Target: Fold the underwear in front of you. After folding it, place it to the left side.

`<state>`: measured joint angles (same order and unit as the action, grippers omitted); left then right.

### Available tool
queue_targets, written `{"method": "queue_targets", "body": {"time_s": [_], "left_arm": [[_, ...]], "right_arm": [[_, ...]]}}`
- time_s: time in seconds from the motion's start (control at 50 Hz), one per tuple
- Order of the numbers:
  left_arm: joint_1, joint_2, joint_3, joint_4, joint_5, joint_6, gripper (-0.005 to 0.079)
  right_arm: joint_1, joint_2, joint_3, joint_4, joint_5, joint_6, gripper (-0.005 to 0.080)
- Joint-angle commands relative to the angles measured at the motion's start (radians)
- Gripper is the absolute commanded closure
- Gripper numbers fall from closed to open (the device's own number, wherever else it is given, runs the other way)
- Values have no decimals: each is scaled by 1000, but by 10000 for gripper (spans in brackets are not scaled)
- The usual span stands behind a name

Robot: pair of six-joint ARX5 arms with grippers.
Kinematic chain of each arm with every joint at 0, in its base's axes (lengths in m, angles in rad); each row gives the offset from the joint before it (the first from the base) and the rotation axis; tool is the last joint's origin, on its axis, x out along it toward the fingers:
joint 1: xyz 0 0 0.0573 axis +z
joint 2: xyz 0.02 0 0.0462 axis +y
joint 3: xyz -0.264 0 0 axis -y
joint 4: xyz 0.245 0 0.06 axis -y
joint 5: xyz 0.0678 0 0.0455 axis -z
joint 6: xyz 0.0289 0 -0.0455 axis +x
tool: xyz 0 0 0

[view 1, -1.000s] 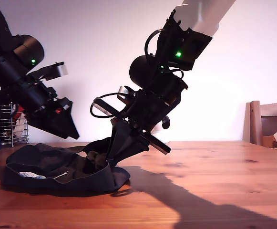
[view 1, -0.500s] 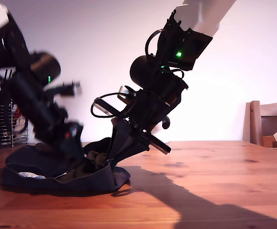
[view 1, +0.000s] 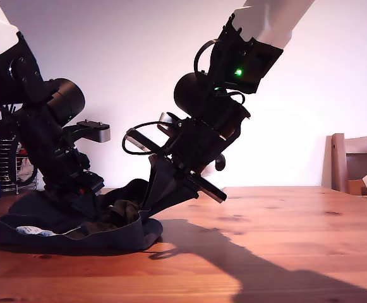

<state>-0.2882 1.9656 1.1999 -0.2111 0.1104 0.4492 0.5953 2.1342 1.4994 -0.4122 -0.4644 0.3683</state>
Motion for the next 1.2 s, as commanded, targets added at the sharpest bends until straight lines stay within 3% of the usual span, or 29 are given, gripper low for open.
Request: {"method": "queue_targets", "body": {"time_s": [0.0, 0.22, 0.58, 0.76, 1.0, 1.18], "left_arm": [[-6, -8, -1, -47, -1, 4, 762], [-3, -80, 67, -167, -79, 5, 762], [-2, -167, 196, -374, -107, 4, 762], [6, -166, 224, -470, 4, 3, 763], [51, -165, 224, -466, 73, -7, 764], [82, -165, 224, -469, 175, -8, 748]], "right_arm": [[-5, 18, 8, 2, 8, -10, 765], [-21, 18, 8, -37, 31, -42, 765], [-55, 18, 68, -139, 61, -105, 765], [-50, 18, 114, -177, 64, -112, 765], [-43, 18, 118, -180, 82, -115, 765], [-41, 18, 118, -180, 83, -116, 765]]}}
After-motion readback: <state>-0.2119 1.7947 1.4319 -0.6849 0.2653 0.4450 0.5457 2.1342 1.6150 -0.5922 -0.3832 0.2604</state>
